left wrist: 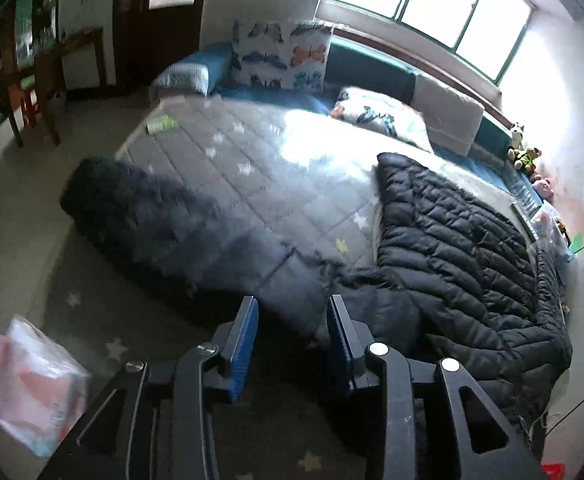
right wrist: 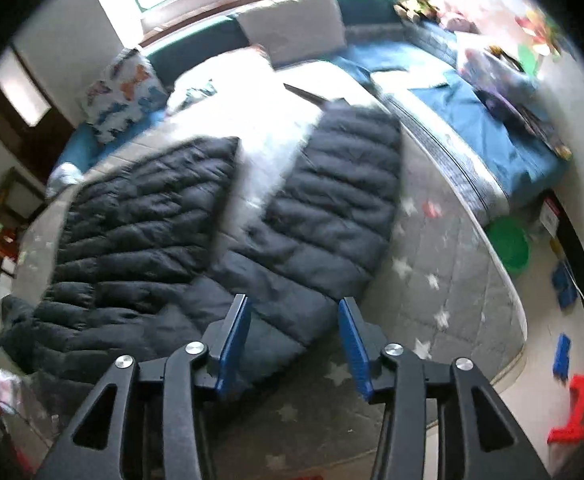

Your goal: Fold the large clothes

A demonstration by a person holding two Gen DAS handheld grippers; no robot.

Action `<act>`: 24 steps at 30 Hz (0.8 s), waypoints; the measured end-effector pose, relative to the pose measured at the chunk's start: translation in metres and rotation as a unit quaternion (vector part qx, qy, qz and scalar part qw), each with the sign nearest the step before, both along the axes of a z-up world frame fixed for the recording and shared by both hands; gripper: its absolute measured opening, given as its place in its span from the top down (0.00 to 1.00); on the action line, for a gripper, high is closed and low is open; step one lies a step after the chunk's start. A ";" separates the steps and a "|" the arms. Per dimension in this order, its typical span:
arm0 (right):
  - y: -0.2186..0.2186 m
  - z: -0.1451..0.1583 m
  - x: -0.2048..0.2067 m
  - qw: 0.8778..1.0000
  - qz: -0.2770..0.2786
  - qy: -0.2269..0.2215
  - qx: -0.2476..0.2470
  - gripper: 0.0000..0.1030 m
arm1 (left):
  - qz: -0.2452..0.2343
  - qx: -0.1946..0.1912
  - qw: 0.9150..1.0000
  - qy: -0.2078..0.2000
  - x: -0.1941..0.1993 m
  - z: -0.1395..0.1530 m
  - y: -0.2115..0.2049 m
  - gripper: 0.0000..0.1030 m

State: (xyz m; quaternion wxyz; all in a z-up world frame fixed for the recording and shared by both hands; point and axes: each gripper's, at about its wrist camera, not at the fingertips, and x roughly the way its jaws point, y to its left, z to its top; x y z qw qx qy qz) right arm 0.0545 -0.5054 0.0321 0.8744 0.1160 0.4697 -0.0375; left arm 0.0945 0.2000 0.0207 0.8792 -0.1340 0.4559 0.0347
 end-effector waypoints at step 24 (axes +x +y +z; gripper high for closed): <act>0.066 -0.065 0.180 0.987 0.080 0.105 0.089 0.40 | -0.155 -0.069 0.980 0.102 0.244 -0.050 -0.124 0.16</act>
